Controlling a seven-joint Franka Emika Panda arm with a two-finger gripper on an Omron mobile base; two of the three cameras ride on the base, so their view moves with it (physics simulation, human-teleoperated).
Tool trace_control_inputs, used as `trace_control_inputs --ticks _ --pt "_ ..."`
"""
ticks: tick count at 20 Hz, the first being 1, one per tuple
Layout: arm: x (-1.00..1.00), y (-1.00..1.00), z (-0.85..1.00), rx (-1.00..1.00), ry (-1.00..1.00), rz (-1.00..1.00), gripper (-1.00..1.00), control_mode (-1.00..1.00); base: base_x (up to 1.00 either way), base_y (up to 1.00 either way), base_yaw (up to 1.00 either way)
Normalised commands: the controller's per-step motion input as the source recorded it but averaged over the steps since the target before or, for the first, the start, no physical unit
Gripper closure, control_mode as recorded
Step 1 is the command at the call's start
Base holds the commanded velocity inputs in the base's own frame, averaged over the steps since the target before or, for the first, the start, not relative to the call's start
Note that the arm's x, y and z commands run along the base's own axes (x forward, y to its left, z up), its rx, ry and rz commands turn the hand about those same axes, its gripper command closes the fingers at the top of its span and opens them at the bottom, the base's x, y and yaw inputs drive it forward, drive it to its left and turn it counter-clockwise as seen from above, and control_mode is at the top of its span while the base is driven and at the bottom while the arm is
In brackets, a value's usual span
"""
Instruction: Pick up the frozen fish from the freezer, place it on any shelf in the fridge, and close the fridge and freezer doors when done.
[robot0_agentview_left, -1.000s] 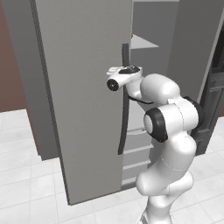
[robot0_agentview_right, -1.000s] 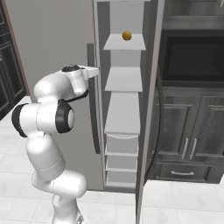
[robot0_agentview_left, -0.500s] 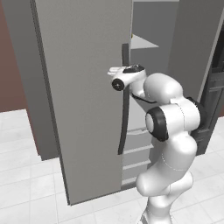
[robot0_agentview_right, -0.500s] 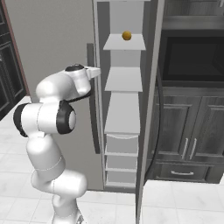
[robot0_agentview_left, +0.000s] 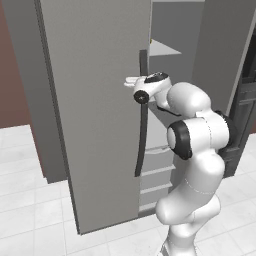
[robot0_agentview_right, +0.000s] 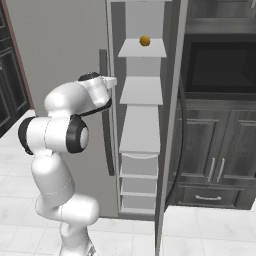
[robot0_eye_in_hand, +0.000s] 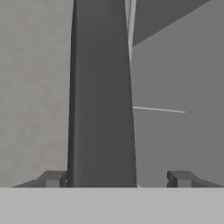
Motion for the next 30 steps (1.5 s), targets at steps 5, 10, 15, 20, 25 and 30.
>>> trace_control_inputs --ticks 5,10,15,20,25,30 --pt "0.0 0.23 0.94 0.0 -0.01 0.06 -1.0 -1.0 0.0 0.0 0.0" --pt "0.0 0.49 1.0 -0.01 0.0 0.15 -1.0 -1.0 0.0 0.0 0.0" --pt "0.03 0.57 0.98 -0.01 0.0 0.11 -1.0 -1.0 0.0 0.0 0.0" --pt "-0.27 0.06 0.04 0.0 -0.01 0.02 -1.0 -1.0 0.0 0.0 0.0" --pt "-0.83 0.01 0.81 0.02 -0.01 0.05 -1.0 -1.0 0.0 0.0 0.0" --pt "-0.34 0.15 1.0 0.0 -0.02 0.05 -1.0 -1.0 0.0 0.0 0.0"
